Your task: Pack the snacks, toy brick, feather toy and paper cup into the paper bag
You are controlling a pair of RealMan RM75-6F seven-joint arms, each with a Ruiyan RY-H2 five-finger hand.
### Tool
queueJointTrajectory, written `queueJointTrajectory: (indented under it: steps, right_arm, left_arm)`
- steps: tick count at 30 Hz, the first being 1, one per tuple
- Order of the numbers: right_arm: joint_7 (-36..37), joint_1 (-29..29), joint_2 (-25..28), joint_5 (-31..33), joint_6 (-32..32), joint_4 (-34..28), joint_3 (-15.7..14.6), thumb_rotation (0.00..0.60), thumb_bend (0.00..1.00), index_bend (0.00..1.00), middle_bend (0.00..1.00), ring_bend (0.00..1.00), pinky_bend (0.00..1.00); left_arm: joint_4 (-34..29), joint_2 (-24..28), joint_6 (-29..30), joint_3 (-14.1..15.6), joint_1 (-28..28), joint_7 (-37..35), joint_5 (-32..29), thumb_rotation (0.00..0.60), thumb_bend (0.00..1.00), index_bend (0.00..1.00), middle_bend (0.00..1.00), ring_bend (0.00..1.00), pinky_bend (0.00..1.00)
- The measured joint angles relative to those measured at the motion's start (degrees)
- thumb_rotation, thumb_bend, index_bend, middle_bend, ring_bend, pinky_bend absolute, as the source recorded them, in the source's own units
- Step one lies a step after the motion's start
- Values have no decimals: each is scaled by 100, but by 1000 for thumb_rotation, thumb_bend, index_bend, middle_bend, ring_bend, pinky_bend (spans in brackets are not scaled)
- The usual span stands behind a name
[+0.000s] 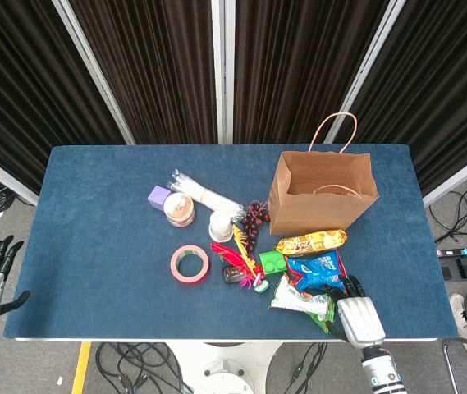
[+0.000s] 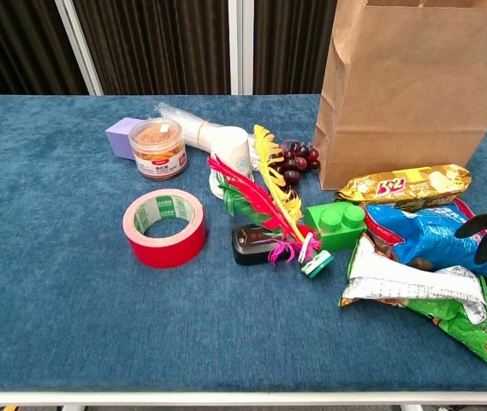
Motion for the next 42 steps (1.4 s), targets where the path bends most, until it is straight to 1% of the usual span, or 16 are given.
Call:
queueJointTrajectory:
  steps: [5, 12, 15, 19, 21, 34, 42]
  right_arm:
    - [113, 37, -251, -13, -25, 229, 44, 600, 157, 221, 346, 89, 53]
    - [348, 89, -388, -40, -122, 294, 22, 600, 140, 221, 346, 89, 33]
    - [381, 91, -387, -57, -118, 276, 2, 600, 98, 221, 346, 88, 16]
    - [457, 97, -364, -114, -90, 245, -10, 600, 14, 221, 341, 88, 7]
    - [487, 104, -370, -132, -84, 253, -8, 600, 0, 221, 340, 88, 4]
    - [376, 120, -544, 28, -134, 458, 28, 600, 6, 221, 347, 88, 2]
    - [265, 125, -687, 96, -116, 628, 70, 600, 110, 221, 380, 93, 5]
  left_arm:
    - [74, -3, -10, -12, -10, -49, 8, 600, 256, 100, 85, 25, 165]
    - [96, 50, 12, -14, 12, -111, 6, 600, 256, 99, 84, 25, 165]
    - [92, 73, 25, -20, 19, -116, 3, 600, 256, 100, 84, 25, 165]
    - [90, 91, 40, -24, 31, -158, 2, 600, 257, 99, 85, 25, 165]
    - [102, 87, 28, -14, 32, -170, 8, 600, 257, 99, 85, 25, 165]
    - [275, -4, -42, 3, 43, -254, -17, 600, 256, 100, 84, 25, 165]
    - [340, -56, -52, 33, 49, -255, 12, 600, 256, 100, 84, 25, 165]
